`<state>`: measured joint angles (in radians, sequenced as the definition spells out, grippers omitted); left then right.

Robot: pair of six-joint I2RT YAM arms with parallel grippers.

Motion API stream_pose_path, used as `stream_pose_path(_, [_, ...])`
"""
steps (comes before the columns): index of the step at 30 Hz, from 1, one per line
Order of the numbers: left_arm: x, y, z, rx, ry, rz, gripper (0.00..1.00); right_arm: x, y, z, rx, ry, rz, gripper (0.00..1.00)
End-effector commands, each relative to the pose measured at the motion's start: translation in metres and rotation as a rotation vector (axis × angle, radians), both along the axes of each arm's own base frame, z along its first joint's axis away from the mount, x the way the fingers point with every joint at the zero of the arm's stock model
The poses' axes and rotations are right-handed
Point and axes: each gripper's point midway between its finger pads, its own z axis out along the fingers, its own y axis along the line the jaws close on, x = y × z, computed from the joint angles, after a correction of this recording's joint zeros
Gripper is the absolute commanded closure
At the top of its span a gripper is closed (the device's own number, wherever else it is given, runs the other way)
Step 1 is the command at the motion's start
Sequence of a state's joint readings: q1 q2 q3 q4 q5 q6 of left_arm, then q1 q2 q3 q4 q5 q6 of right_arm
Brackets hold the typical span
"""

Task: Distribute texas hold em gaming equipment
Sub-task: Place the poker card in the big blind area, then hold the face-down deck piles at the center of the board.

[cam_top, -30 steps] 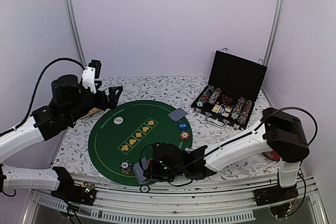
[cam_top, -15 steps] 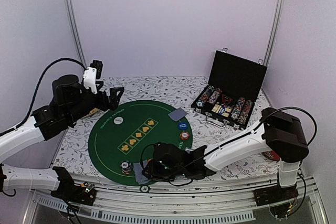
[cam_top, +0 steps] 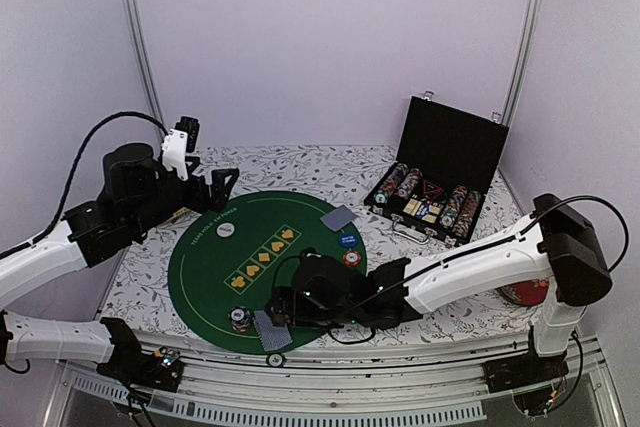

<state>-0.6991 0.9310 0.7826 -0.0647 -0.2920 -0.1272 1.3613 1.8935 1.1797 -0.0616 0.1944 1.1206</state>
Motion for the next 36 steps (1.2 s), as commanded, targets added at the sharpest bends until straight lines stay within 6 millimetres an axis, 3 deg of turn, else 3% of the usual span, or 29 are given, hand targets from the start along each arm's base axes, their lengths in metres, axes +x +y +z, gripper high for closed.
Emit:
stream_pose_path(1, [0.005, 0.000, -0.012, 0.028, 0.010, -0.001, 0.02, 0.012, 0.004, 0.068, -0.031, -0.192, 0.075, 0.01])
stream_pose_path(6, [0.007, -0.009, -0.024, 0.057, 0.029, -0.040, 0.02, 0.018, -0.031, 0.108, -0.136, -0.383, 0.222, 0.01])
stream_pose_path(8, [0.005, -0.020, -0.030, 0.064, 0.041, -0.101, 0.02, 0.010, -0.046, 0.115, -0.168, -0.471, 0.409, 0.01])
stream_pose_path(12, [-0.007, -0.050, -0.044, 0.067, 0.093, -0.277, 0.05, 0.005, -0.102, 0.105, -0.305, -0.571, 0.647, 0.01])
stream_pose_path(16, [-0.024, -0.086, -0.067, 0.002, 0.276, -0.426, 0.21, 0.007, -0.145, 0.099, -0.369, -0.714, 0.778, 0.01])
stream_pose_path(21, [-0.066, -0.148, -0.109, -0.104, 0.524, -0.604, 0.22, 0.017, -0.180, 0.072, -0.500, -0.841, 0.895, 0.01])
stream_pose_path(25, [-0.080, -0.189, -0.133, -0.190, 0.624, -0.673, 0.16, 0.019, -0.193, 0.029, -0.556, -0.750, 0.991, 0.01])
stream_pose_path(27, [-0.077, -0.198, -0.148, -0.222, 0.672, -0.663, 0.12, 0.022, -0.202, 0.005, -0.617, -0.690, 1.022, 0.01])
stream_pose_path(30, [-0.077, -0.207, -0.170, -0.217, 0.712, -0.659, 0.04, 0.033, -0.208, -0.017, -0.665, -0.631, 1.032, 0.01])
stream_pose_path(36, [-0.080, -0.228, -0.210, -0.184, 0.801, -0.660, 0.03, 0.060, -0.203, -0.017, -0.634, -0.648, 1.002, 0.01])
